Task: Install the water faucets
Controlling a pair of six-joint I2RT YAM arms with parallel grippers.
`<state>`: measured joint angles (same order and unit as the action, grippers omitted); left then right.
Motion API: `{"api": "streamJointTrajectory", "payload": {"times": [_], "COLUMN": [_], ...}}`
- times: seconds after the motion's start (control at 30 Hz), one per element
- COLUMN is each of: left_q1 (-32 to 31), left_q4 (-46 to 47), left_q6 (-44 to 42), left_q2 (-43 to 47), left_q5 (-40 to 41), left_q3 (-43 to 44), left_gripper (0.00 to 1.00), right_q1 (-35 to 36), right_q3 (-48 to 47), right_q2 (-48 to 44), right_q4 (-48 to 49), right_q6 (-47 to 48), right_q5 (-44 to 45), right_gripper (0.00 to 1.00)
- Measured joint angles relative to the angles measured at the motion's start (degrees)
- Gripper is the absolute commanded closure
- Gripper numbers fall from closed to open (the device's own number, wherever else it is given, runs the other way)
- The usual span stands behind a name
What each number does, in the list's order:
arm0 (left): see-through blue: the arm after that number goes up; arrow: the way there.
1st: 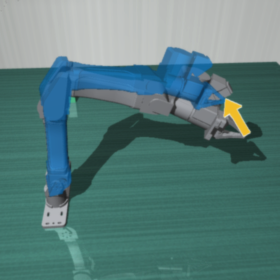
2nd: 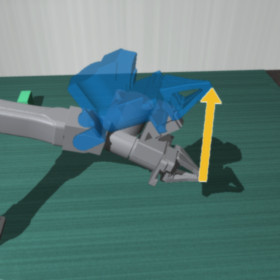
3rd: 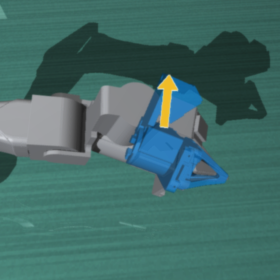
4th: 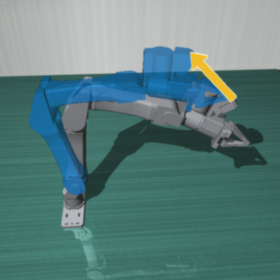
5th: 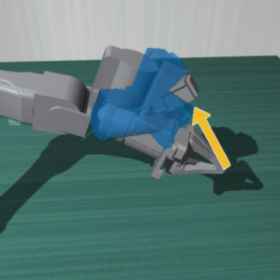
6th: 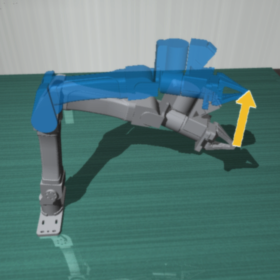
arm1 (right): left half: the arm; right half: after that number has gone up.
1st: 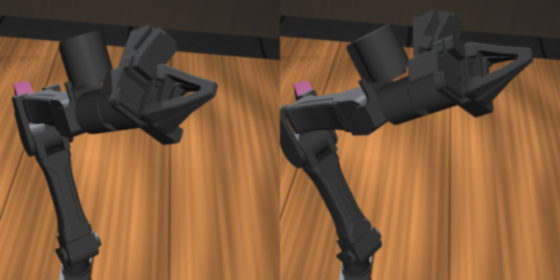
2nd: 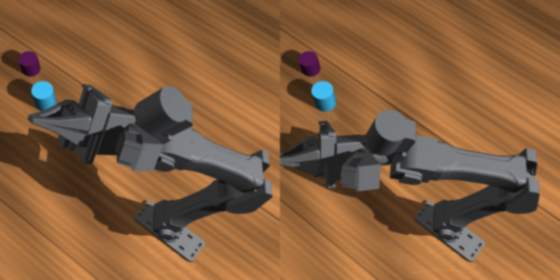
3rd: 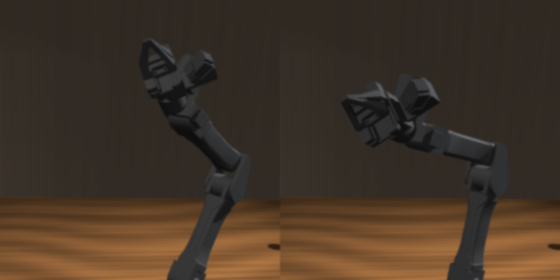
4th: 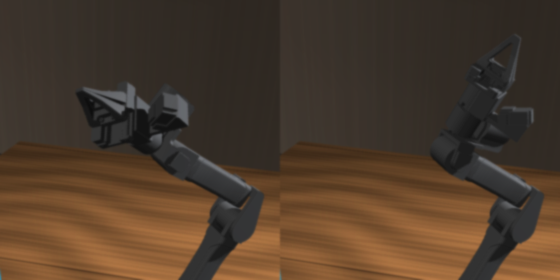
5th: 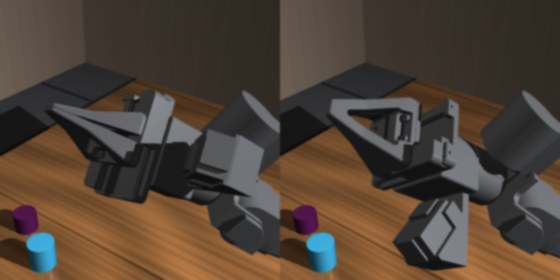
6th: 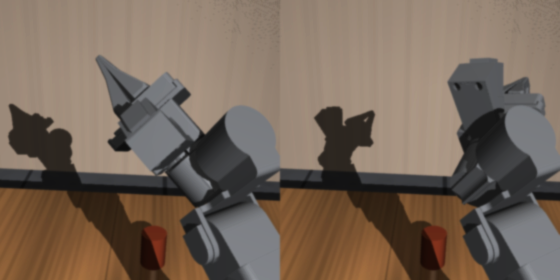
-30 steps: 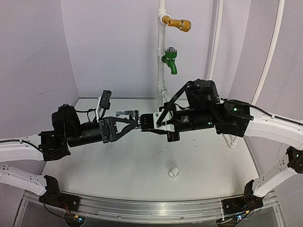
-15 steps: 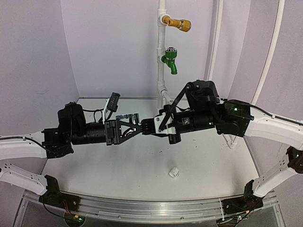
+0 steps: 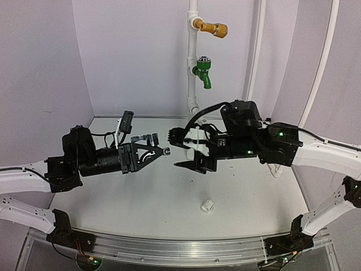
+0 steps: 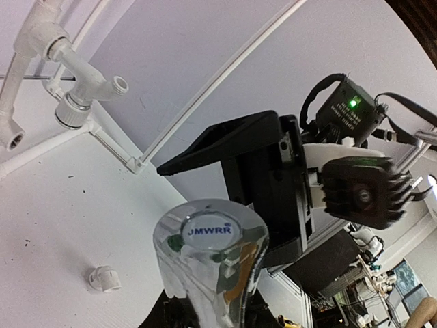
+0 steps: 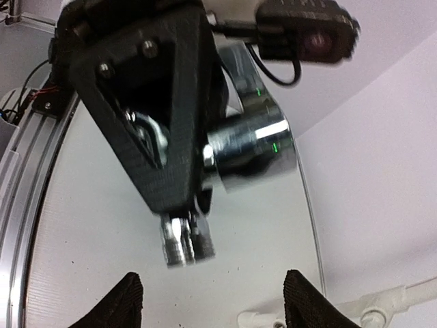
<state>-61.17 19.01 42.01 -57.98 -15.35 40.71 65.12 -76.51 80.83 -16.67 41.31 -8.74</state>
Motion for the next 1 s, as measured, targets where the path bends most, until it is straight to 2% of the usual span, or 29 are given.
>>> {"api": "streamJointTrajectory", "payload": {"times": [0.07, 0.17, 0.3, 0.5, 0.67, 1.0], "left_q1": [0.0, 0.0, 0.0, 0.0, 0.0, 0.0], "left_q4": [0.0, 0.1, 0.4, 0.4, 0.5, 0.4], "left_q6": [0.0, 0.0, 0.0, 0.0, 0.0, 0.0], "left_q2": [1.6, 3.8, 5.3, 5.4, 5.3, 7.0], "left_q5": [2.4, 5.5, 8.8, 11.0, 11.6, 13.2], "left_q3": [-1.0, -2.3, -3.8, -3.8, -3.8, -5.0], "left_gripper": [1.0, 1.0, 1.0, 1.0, 1.0, 1.0], "right_q1": [-0.5, -1.2, -1.5, -2.3, -2.8, -2.8], "right_q3": [1.8, 4.8, 11.0, 20.5, 19.5, 12.2], "right_q2": [-0.9, -2.5, -2.9, -2.9, -0.9, 10.7], "right_q4": [-1.1, -5.9, -12.1, -19.5, -19.4, -14.7], "right_q6": [-4.6, -7.7, -6.8, -4.3, -4.6, -7.9], "right_q5": [1.6, 2.0, 2.9, 3.3, 3.1, 3.2], "right_gripper": [0.2, 0.19, 0.18, 0.05, 0.02, 0.02]}}
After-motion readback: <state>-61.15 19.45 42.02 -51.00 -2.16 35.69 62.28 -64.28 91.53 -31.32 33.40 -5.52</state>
